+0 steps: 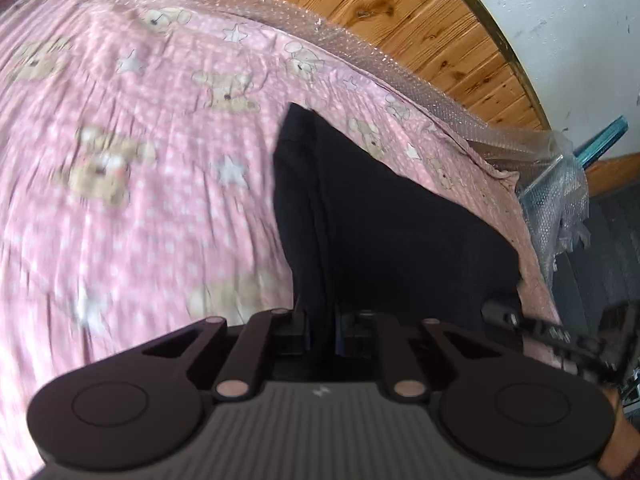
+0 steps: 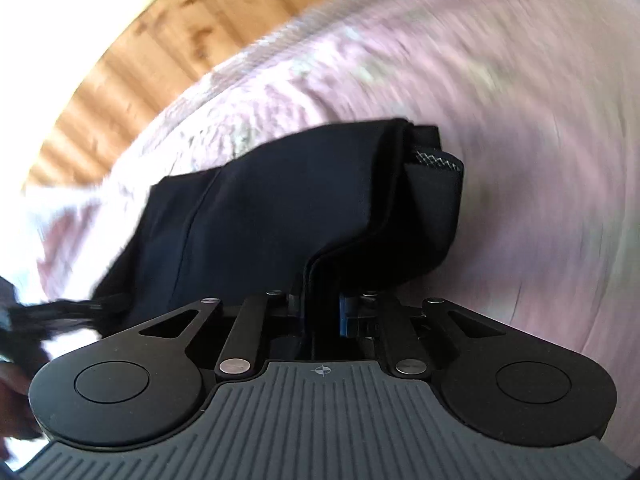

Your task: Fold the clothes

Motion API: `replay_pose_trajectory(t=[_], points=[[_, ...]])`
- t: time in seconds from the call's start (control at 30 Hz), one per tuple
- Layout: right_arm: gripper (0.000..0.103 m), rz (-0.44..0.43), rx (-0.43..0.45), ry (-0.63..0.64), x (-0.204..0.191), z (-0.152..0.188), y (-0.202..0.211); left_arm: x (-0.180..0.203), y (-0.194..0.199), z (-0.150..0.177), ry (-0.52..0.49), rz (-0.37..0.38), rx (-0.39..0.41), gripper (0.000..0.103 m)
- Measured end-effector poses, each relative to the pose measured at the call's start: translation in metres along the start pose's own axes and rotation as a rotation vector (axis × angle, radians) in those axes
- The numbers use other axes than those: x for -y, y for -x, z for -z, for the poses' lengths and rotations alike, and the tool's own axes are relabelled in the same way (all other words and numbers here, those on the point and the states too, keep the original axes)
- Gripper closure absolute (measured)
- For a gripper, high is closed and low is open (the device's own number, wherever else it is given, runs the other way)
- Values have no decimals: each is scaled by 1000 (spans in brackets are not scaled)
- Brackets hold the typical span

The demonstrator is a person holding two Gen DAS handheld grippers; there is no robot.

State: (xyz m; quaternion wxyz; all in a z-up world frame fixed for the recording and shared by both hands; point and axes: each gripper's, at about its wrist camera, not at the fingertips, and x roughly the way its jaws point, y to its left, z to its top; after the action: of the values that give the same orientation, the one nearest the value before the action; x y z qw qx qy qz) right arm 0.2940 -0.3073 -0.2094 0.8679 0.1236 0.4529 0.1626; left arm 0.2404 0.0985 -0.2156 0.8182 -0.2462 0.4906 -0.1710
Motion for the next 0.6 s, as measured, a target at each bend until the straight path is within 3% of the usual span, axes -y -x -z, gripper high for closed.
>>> replay_pose_trajectory(t=[0.1,0.13,0.2,0.23,0.27,0.33,0.4,0.43,0.5,0.6], points=[[90,17,-43,186,1,-29,-11,10,-7,27,49,-46,18,89],[88,13,-62,222,3,-32,-16,8,-9,32,82,-78,35,83],[68,42,-93,241,5,-34,-20,0,-5,32,150,-76,65,82],[52,100,-66,234,6,-34,-11,-1,1,30,144,-85,71,79],[48,158,-39,226,7,-34,-2,-1,7,28,133,-95,77,77],[52,261,28,199,8,-32,18,0,27,25,99,-93,129,77],[56,290,144,122,5,-25,49,10,37,20,56,-56,166,70],[56,250,179,95,0,-18,59,16,39,18,30,-34,170,61],[56,151,186,90,-13,-3,64,29,26,16,-21,22,136,59],[58,87,94,163,-25,22,39,28,1,23,-73,-3,83,57]])
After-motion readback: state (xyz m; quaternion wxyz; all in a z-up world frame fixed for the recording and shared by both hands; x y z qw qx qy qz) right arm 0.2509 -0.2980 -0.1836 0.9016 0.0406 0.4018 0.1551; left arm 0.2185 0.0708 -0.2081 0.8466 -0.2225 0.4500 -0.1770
